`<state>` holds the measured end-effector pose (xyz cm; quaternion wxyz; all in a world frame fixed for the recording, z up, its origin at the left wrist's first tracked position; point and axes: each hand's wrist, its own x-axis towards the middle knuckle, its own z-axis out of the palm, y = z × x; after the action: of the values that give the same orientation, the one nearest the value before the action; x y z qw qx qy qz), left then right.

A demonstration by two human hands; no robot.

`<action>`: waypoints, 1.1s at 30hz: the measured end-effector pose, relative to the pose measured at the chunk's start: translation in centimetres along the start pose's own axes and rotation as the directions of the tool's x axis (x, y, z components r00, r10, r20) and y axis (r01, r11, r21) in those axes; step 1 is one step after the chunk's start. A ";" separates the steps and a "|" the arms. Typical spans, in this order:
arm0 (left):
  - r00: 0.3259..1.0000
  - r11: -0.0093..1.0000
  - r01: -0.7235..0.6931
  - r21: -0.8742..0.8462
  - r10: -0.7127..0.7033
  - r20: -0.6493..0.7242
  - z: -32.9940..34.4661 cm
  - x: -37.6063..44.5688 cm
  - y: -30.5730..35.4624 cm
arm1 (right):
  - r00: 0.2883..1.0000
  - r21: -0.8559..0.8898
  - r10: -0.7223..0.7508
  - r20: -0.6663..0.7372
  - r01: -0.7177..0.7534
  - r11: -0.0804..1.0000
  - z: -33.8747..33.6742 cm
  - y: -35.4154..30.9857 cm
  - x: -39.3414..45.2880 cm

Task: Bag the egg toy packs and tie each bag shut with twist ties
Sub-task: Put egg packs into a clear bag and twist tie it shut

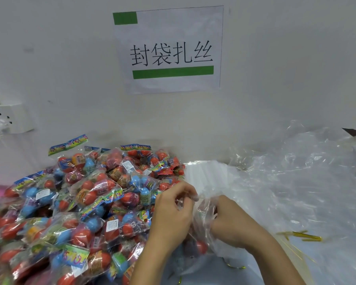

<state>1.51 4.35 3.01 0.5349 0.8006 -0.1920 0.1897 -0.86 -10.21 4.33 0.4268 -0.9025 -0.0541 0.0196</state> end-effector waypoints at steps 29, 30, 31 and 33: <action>0.998 0.997 -0.052 0.061 0.054 -0.034 0.2 0.1 -0.3 | 0.990 -0.095 0.120 -0.076 -0.127 0.987 -2.1 -0.6 -1.4; 0.997 0.997 -0.049 0.065 0.053 -0.058 0.2 0.2 -0.4 | 0.990 -0.069 0.108 -0.091 -0.115 0.991 -2.1 -0.6 -1.3; 0.995 0.997 -0.043 0.067 0.048 -0.083 0.1 0.2 -0.3 | 0.990 -0.044 0.098 -0.103 -0.103 0.994 -2.2 -0.5 -1.3; 0.991 0.998 -0.025 0.054 0.032 -0.128 0.0 0.3 -0.3 | 0.985 -0.012 0.071 -0.155 -0.074 0.997 -2.5 -0.6 -1.3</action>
<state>1.86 4.46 2.93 0.5225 0.7975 -0.1634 0.2535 -1.95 -11.87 6.41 0.4205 -0.9065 0.0119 -0.0353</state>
